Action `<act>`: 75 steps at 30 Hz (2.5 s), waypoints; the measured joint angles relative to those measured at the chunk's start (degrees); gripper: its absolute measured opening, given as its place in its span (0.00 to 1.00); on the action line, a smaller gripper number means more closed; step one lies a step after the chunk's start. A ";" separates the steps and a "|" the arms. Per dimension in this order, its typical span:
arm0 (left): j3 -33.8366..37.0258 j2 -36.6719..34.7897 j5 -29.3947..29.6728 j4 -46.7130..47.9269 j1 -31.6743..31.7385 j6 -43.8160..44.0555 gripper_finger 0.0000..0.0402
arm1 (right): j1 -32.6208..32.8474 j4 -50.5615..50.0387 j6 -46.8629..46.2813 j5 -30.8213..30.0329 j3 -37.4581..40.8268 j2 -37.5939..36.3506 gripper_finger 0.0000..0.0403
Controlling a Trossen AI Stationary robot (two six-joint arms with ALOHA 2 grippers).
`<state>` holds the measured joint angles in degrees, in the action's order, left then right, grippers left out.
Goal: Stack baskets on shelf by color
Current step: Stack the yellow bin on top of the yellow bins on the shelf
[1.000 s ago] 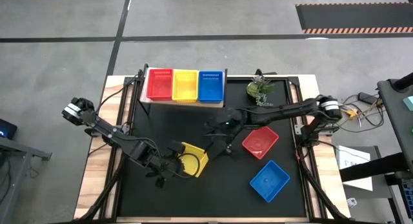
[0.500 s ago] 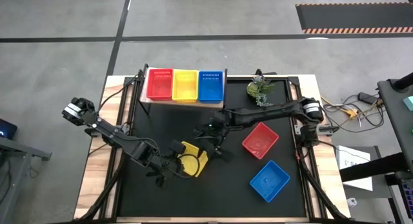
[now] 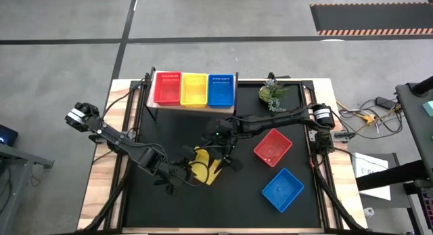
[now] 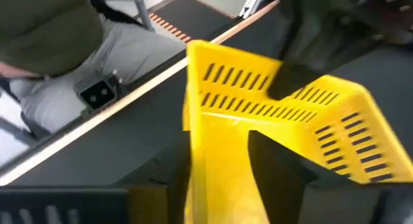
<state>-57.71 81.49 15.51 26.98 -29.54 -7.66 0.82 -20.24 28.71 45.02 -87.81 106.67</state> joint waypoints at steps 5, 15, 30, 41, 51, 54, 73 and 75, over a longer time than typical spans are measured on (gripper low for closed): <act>0.00 0.02 1.16 -0.77 0.37 -0.33 0.00 | 0.08 -2.71 4.41 0.31 0.00 0.00 0.17; -0.15 -0.12 0.81 -3.69 0.68 -2.41 0.18 | 0.04 -5.35 7.34 -0.47 0.02 0.00 0.02; -0.11 -4.93 15.26 -4.04 0.90 -9.04 0.35 | 0.04 -15.47 4.42 -10.49 0.02 -3.33 0.02; 4.56 -12.29 16.83 -10.62 1.05 -10.56 0.35 | 3.82 -21.58 -2.23 -25.51 0.20 -9.03 0.02; 18.93 -24.25 18.09 -27.68 1.05 -16.90 0.35 | 8.67 -21.79 -14.93 -38.55 3.38 -13.85 0.02; 21.82 -28.29 18.16 -30.04 1.05 -16.68 0.35 | 10.40 -19.35 -18.92 -44.68 3.89 -15.49 0.02; 25.92 -41.09 21.64 -30.54 0.99 -11.04 0.35 | 7.94 -8.28 -17.79 -68.48 -6.66 -15.21 0.02; 25.92 -42.38 24.91 -29.86 0.99 -9.91 0.35 | 6.24 -9.44 -17.19 -66.89 -9.79 -13.92 0.02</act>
<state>-31.79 39.11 40.42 -2.89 -28.56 -17.56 7.06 -29.68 11.52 -21.87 -97.60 92.76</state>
